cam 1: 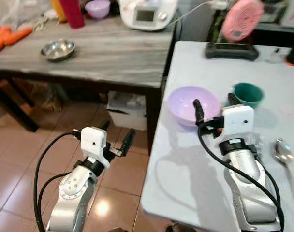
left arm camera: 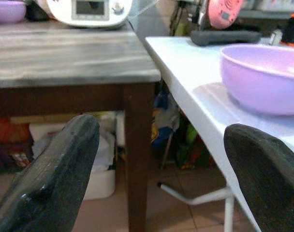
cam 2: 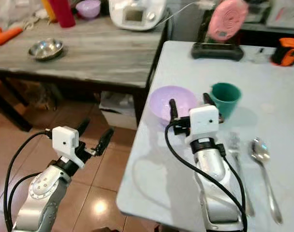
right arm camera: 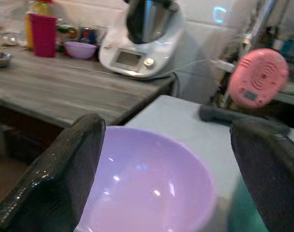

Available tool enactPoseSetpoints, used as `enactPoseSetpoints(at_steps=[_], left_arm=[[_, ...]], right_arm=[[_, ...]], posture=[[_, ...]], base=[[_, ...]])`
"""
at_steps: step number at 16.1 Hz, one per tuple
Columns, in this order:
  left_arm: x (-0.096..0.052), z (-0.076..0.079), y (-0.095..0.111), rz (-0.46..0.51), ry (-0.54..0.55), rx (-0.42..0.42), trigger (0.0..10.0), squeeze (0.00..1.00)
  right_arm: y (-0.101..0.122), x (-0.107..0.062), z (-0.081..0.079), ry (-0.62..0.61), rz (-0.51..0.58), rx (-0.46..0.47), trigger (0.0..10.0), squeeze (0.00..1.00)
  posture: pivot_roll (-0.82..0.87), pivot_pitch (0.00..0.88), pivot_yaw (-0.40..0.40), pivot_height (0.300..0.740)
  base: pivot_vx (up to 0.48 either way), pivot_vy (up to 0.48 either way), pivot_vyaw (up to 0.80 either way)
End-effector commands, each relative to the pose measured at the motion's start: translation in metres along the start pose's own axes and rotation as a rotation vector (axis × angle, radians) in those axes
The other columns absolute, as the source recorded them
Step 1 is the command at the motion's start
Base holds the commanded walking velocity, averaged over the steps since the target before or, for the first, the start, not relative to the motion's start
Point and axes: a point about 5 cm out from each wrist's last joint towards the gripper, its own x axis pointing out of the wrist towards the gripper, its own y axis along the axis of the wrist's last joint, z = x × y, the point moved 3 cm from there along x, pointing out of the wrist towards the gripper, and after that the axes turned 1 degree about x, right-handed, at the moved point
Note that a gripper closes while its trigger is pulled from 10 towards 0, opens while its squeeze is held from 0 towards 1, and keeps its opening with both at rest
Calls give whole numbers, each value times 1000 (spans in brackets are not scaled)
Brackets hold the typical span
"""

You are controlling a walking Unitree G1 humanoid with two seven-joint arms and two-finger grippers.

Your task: Setting the table

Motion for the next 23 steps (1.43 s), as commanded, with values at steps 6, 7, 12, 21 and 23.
enactPoseSetpoints(at_steps=[6,7,12,21,23], left_arm=[[-7,20,0,-15,-213,37,10000,0],[-8,20,0,-14,-222,40,10000,0],[-8,26,-1,-8,-245,22,10000,0],[-6,28,-1,-14,-275,19,10000,0],[-7,29,0,-8,-282,35,10000,0]], right_arm=[[3,7,2,82,-18,-75,10000,0],[4,8,1,119,-21,-93,10000,0],[-13,7,-7,325,-148,-272,10000,0],[-42,14,8,548,-283,-465,6000,0],[-46,17,12,591,-282,-520,0,0]], posture=[[-163,167,41,740],[-165,168,41,740],[-171,171,37,740],[-165,185,34,740],[-160,184,34,740]], base=[[0,0,0],[0,0,0],[0,0,0],[0,0,0],[0,0,0]])
